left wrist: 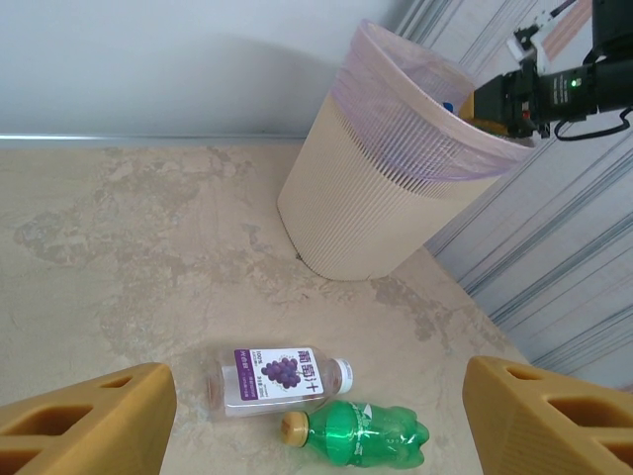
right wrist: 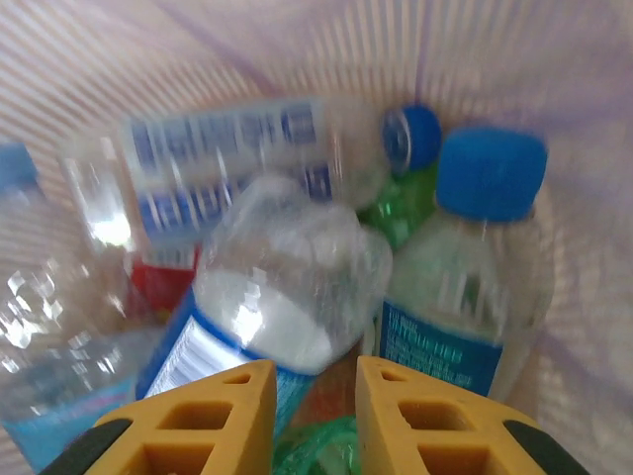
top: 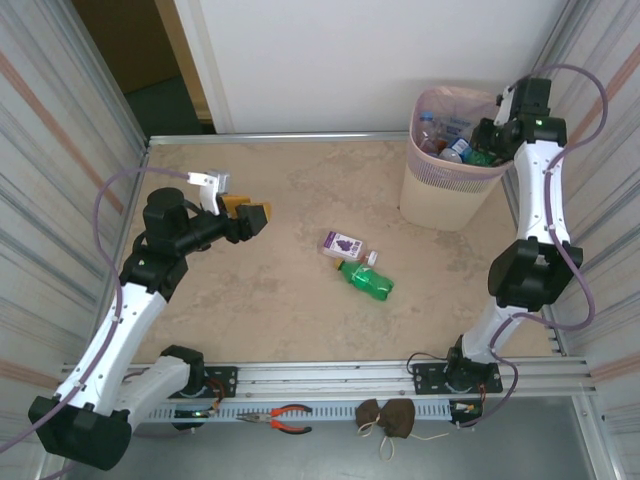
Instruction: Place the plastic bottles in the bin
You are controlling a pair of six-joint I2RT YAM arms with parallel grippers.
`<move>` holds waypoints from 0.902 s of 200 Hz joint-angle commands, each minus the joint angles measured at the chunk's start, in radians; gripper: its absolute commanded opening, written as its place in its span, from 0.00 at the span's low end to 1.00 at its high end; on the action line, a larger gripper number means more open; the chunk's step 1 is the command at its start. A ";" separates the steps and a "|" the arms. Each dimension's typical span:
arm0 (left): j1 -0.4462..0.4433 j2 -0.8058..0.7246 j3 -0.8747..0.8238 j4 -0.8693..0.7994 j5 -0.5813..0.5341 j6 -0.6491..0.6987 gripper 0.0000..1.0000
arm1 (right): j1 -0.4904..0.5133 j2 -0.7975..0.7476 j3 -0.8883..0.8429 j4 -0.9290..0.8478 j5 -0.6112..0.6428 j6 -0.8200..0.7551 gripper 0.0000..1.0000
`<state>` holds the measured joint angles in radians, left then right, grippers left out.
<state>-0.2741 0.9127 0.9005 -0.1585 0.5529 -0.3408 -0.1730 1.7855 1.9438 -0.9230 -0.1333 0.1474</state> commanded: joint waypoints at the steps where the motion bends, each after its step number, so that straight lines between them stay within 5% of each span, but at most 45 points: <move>1: 0.009 -0.015 -0.009 0.019 0.012 0.005 0.76 | 0.018 -0.050 -0.043 -0.052 0.034 -0.010 0.25; 102: 0.007 -0.014 -0.008 0.009 0.021 -0.011 0.77 | 0.080 -0.145 0.050 -0.076 0.059 -0.011 0.30; 180: 0.008 0.013 -0.002 -0.016 0.018 -0.026 0.76 | 0.304 -0.247 0.023 -0.095 0.072 -0.020 0.36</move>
<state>-0.2741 0.9222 0.9005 -0.1608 0.5575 -0.3504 0.0631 1.5650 1.9705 -0.9825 -0.0780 0.1448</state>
